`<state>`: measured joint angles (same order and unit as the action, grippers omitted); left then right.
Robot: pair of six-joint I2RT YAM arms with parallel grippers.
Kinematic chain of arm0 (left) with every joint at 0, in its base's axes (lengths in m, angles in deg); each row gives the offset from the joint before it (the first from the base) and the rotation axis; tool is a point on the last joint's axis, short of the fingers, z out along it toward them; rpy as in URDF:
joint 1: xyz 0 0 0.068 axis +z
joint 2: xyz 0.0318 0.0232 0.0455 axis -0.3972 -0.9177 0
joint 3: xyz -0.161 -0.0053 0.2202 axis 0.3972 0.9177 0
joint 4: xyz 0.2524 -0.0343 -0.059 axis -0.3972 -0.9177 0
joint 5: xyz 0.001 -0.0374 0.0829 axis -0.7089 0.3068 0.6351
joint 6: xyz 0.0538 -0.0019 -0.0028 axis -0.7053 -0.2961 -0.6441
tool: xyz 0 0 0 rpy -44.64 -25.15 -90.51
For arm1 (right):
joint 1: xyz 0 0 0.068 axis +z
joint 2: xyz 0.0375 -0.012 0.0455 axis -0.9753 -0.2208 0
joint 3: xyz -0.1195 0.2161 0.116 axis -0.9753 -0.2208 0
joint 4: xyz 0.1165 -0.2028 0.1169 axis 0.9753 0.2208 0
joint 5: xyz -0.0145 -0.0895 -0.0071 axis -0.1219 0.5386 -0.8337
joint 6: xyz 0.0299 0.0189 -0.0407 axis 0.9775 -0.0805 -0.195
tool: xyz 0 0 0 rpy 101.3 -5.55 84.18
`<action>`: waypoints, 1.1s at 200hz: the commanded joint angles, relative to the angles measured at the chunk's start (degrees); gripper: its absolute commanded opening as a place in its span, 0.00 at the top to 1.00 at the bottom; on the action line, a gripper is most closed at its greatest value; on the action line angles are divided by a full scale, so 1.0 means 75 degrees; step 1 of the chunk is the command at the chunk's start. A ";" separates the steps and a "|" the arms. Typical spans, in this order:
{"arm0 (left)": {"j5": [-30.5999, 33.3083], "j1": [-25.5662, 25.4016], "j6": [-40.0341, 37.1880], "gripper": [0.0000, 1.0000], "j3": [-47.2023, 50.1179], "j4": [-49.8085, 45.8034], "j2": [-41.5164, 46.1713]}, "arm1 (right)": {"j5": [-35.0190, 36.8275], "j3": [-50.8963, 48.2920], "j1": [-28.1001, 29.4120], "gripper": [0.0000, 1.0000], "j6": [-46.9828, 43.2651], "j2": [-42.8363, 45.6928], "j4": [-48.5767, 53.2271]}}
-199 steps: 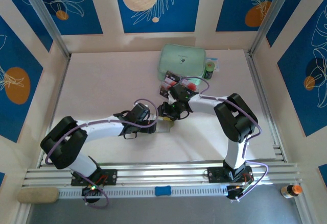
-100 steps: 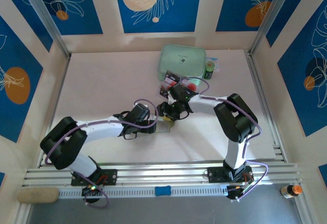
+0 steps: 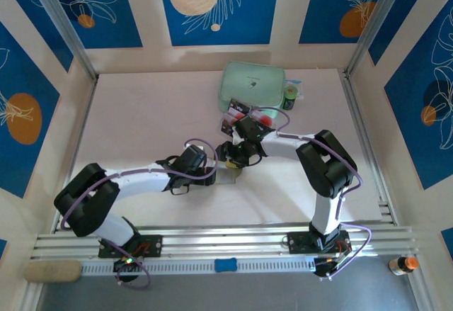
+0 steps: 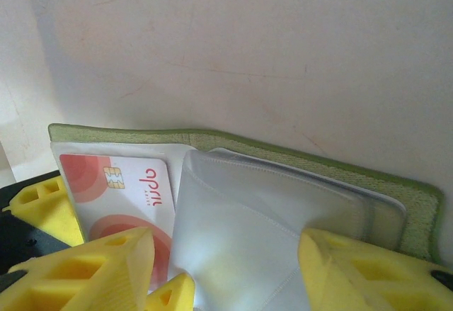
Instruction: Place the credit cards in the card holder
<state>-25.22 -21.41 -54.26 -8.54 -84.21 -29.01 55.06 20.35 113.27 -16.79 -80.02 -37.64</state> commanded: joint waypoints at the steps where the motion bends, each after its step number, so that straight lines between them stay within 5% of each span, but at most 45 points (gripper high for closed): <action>1: 0.0362 -0.0029 0.0185 0.13 0.0221 -0.0487 0.0051 | 0.0084 -0.0217 0.0024 0.39 0.0094 -0.0071 0.0217; 148: 0.0350 -0.0033 0.0263 0.13 0.0182 -0.0455 0.0272 | 0.0097 -0.0680 -0.0093 0.33 0.0703 0.0953 -0.0368; 220: 0.0302 -0.0036 0.0453 0.13 0.0279 -0.0259 0.0357 | 0.0225 -0.1074 0.0042 0.34 0.1944 0.1073 -0.0896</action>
<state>-23.96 -21.41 -52.14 -7.60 -84.74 -27.52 55.96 13.93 112.92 -6.80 -73.47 -42.69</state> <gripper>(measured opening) 0.869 0.663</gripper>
